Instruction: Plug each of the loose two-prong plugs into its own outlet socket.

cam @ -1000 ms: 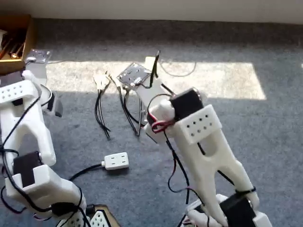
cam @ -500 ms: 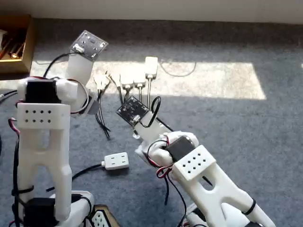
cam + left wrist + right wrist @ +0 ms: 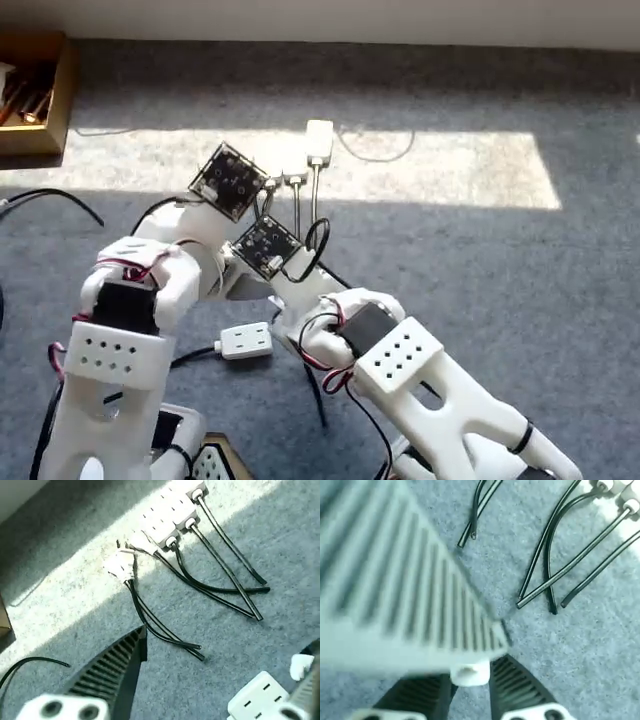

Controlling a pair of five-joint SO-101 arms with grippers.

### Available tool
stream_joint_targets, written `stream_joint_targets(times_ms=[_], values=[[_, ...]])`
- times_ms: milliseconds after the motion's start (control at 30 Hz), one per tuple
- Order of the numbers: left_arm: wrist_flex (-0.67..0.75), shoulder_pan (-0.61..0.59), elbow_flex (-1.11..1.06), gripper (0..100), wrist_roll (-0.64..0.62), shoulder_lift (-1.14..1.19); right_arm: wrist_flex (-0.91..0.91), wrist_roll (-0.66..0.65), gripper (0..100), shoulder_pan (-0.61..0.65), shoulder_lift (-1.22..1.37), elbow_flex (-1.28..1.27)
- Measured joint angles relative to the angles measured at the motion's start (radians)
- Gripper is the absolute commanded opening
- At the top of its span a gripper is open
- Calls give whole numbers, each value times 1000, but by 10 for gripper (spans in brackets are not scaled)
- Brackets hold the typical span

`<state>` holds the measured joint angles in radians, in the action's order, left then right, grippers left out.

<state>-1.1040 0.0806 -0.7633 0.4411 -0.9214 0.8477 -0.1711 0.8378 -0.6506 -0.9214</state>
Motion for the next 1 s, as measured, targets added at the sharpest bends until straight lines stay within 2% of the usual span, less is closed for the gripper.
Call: stream_joint_targets(times_ms=[333, 600, 767, 1000], values=[[5, 5, -163, 423, -9, -133, -8, 41, 6, 15, -5, -8], [146, 8, -308, 422, -133, -204, -2, 43, 6, 48, -5, -8], [199, 8, -388, 421, -146, -259, 0, 44, 6, 48, -5, -8], [253, -15, -483, 421, -149, -290, 103, 6, 6, 35, -3, -3]])
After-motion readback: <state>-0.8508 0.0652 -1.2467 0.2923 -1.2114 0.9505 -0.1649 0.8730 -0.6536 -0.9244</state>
